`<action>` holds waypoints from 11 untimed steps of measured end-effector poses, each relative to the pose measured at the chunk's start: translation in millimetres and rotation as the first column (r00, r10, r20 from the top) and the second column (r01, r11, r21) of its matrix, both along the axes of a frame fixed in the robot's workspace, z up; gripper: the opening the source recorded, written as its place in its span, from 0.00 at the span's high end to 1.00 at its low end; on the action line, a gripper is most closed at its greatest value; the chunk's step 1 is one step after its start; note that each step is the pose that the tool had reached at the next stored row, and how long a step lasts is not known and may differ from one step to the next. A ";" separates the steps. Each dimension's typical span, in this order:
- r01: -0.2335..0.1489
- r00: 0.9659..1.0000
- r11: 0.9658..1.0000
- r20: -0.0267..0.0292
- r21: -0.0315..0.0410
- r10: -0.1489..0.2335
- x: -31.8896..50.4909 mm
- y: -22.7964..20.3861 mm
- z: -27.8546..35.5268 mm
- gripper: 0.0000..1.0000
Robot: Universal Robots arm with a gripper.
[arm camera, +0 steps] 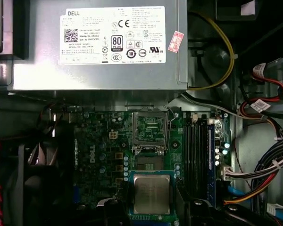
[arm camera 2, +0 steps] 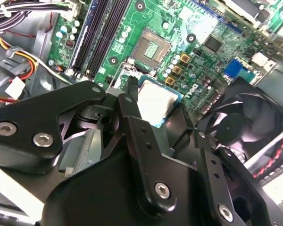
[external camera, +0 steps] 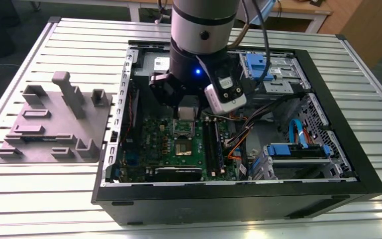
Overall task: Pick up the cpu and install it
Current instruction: 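Place the cpu into insertion slot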
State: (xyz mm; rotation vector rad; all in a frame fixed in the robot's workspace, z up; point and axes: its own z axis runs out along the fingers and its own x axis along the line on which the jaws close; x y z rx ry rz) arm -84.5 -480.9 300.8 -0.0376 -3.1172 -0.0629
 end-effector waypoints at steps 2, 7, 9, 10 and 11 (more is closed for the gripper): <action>0.003 1.000 1.000 0.000 0.000 -0.003 0.2 0.0 -3.6 0.53; 0.003 1.000 1.000 0.000 0.000 -0.003 1.0 -0.6 -12.8 0.53; 0.003 1.000 1.000 0.000 0.000 -0.003 1.3 -1.1 -16.3 0.53; 0.003 1.000 1.000 0.000 0.000 -0.003 1.3 -1.4 -18.2 0.53; 0.003 1.000 1.000 0.000 0.000 -0.003 1.4 -1.6 -20.1 0.53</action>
